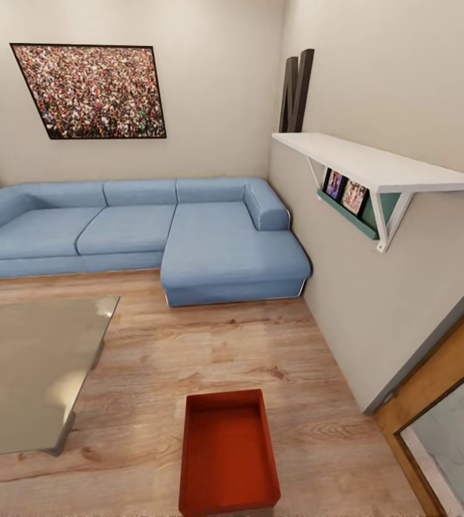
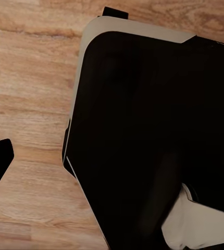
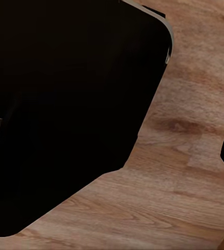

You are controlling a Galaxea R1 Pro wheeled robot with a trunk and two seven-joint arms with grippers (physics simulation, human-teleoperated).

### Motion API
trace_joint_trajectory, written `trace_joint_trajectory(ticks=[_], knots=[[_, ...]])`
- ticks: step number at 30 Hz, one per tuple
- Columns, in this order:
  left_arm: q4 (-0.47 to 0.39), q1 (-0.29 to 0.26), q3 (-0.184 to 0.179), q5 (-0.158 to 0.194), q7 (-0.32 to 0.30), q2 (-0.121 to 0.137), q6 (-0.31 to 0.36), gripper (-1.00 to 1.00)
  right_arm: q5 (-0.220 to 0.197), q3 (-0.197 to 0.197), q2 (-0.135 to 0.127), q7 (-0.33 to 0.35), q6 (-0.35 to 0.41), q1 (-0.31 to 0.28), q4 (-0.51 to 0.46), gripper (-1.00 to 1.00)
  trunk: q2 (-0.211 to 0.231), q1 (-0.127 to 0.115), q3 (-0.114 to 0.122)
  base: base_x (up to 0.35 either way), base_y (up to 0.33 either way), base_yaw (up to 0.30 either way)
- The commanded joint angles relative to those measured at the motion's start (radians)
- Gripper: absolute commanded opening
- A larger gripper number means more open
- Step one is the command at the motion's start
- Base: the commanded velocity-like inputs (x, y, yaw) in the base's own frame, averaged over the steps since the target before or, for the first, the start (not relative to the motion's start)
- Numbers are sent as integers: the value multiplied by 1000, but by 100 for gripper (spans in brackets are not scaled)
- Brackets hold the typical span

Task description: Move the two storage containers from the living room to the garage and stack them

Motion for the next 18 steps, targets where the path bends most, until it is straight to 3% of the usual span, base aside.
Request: trace_joint_trajectory(ticks=[1, 18], knots=[[0, 0, 2, 6, -1, 0, 0, 100, -1, 8, 0, 0, -5, -1, 3, 100, -1, 0, -3, 0, 0, 0], [0, 0, 2, 6, -1, 0, 0, 100, -2, 8, 0, 0, -5, -1, 3, 100, -1, 0, -28, 0, 0, 50]])
